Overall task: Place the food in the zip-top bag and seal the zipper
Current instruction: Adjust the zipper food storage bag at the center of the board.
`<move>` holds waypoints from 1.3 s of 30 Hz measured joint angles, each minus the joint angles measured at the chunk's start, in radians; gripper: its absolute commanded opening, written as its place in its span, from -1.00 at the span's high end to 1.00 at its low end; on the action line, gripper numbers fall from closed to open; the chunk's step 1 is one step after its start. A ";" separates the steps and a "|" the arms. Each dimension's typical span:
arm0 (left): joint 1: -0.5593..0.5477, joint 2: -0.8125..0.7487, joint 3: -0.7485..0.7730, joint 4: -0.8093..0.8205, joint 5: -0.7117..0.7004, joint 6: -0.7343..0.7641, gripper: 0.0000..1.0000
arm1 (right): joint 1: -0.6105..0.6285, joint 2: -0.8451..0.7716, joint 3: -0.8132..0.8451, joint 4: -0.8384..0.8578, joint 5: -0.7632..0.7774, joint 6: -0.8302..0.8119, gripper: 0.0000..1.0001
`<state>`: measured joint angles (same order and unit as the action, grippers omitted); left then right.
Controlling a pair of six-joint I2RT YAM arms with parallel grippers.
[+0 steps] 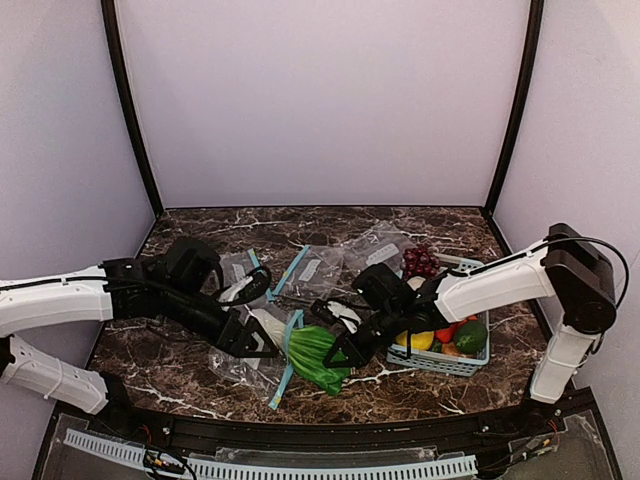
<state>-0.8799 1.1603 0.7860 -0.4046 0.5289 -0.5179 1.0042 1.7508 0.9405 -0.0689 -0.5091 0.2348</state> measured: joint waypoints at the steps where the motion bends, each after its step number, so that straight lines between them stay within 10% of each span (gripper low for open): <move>1: 0.020 -0.005 0.036 -0.033 -0.012 0.026 -0.83 | 0.001 0.000 0.000 -0.002 -0.001 -0.003 1.00; 29: 0.067 0.586 0.496 -0.188 -0.209 0.383 -0.45 | 0.002 0.009 0.000 -0.007 -0.011 -0.017 1.00; 39: 0.056 0.630 0.510 -0.182 -0.208 0.392 0.52 | 0.002 0.009 0.000 -0.007 -0.010 -0.017 1.00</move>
<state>-0.8234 1.7901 1.2961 -0.5869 0.3210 -0.1257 1.0065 1.7599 0.9405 -0.0757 -0.5190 0.2180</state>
